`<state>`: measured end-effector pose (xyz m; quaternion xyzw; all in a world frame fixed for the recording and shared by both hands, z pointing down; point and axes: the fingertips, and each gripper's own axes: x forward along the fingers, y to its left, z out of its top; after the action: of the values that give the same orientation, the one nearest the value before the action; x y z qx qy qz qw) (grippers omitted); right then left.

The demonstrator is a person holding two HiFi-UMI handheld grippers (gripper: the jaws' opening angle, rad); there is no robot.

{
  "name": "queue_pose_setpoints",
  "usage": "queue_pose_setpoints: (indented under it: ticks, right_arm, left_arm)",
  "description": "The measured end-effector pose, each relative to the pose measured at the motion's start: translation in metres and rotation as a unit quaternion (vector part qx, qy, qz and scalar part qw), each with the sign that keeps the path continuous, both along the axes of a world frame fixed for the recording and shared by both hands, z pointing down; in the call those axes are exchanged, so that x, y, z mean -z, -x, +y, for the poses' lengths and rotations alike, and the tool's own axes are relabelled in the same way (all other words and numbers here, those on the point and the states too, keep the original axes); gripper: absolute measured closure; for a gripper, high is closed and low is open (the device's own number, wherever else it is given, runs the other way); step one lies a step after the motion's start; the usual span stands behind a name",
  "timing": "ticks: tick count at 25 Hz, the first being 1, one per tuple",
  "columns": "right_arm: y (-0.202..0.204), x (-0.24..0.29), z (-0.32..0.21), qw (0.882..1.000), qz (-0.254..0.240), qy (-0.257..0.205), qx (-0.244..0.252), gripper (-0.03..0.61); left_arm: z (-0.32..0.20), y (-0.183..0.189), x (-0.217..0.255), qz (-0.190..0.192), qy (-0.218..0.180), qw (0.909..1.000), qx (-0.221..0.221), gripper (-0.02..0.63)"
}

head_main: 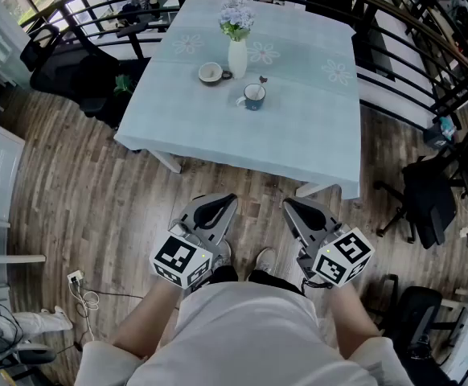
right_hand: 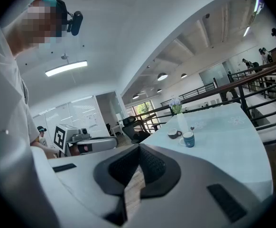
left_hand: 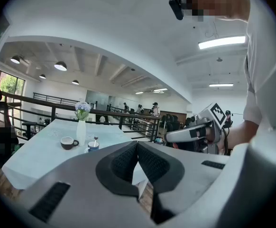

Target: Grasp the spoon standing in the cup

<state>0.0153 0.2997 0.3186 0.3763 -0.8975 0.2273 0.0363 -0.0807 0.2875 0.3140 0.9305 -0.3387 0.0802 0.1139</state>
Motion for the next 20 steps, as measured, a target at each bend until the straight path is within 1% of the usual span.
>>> queue_pose_setpoints:
  ticks: [6, 11, 16, 20]
  right_arm:
    - [0.002, -0.004, -0.002, 1.000, 0.001, 0.002, -0.002, 0.557]
    - [-0.001, -0.011, -0.004, 1.000, -0.005, 0.019, -0.025, 0.557]
    - [-0.009, -0.008, -0.005, 0.999, -0.011, 0.020, -0.033, 0.557]
    - [-0.015, -0.005, -0.003, 0.999, -0.016, 0.014, -0.025, 0.557]
  left_arm:
    - [-0.001, 0.001, -0.003, -0.002, -0.001, 1.0000, -0.004, 0.594]
    - [0.002, 0.003, -0.001, -0.003, -0.003, 1.0000, -0.002, 0.594]
    - [0.004, 0.001, -0.001, -0.006, -0.002, 1.0000, 0.005, 0.594]
    - [0.006, -0.006, -0.001, -0.008, -0.003, 0.9999, 0.010, 0.594]
